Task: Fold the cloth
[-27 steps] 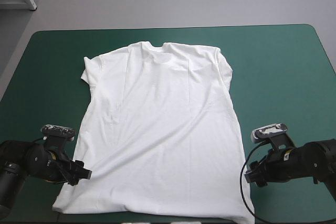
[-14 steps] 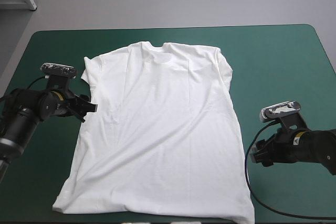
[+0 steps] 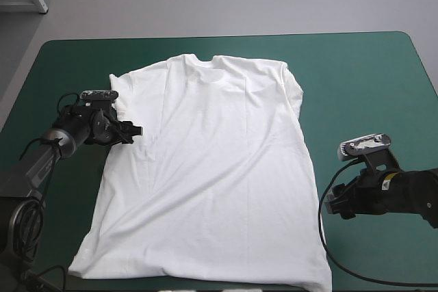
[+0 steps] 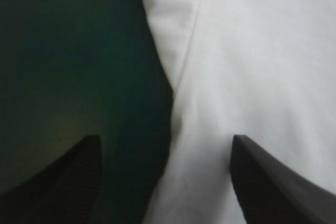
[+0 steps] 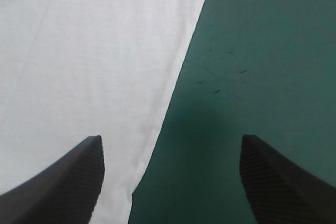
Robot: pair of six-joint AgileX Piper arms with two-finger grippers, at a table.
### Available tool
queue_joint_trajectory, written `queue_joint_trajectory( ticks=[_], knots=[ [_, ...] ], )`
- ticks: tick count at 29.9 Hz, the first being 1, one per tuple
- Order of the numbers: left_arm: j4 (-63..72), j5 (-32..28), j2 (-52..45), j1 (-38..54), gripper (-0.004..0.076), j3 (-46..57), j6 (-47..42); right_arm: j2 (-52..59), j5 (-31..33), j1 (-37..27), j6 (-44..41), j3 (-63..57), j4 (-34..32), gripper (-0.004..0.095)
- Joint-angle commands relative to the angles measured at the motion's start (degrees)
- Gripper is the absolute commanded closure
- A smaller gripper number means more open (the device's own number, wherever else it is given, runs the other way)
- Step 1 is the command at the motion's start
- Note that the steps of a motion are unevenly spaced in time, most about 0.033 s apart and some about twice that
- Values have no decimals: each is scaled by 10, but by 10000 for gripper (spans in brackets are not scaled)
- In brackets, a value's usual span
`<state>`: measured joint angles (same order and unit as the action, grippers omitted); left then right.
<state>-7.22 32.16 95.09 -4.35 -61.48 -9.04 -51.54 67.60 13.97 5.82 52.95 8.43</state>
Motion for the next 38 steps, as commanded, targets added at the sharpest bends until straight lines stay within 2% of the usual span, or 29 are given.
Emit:
queue_joint_trajectory(
  ticks=[1,4,6,11,13,20,29,38],
  knots=[
    [0,-32,0,5,220,-19,-7,4,-43,-3,1,18,5,237],
    [10,-31,13,4,239,-19,-1,-10,-74,-3,-3,18,5,237],
    [35,-28,19,4,297,-19,23,-34,-104,-3,-3,18,4,237],
    [44,-26,24,4,587,-19,50,-124,-213,-3,-1,26,12,237],
    [34,-27,25,4,694,-19,50,-168,-225,-3,12,41,25,237],
    [22,-25,26,4,702,-19,52,-326,-236,-3,74,120,82,301],
    [23,2,26,4,703,-19,54,-438,-250,-3,69,235,79,324],
    [24,13,26,4,703,-19,54,-531,-259,-3,58,260,85,327]
  ],
)
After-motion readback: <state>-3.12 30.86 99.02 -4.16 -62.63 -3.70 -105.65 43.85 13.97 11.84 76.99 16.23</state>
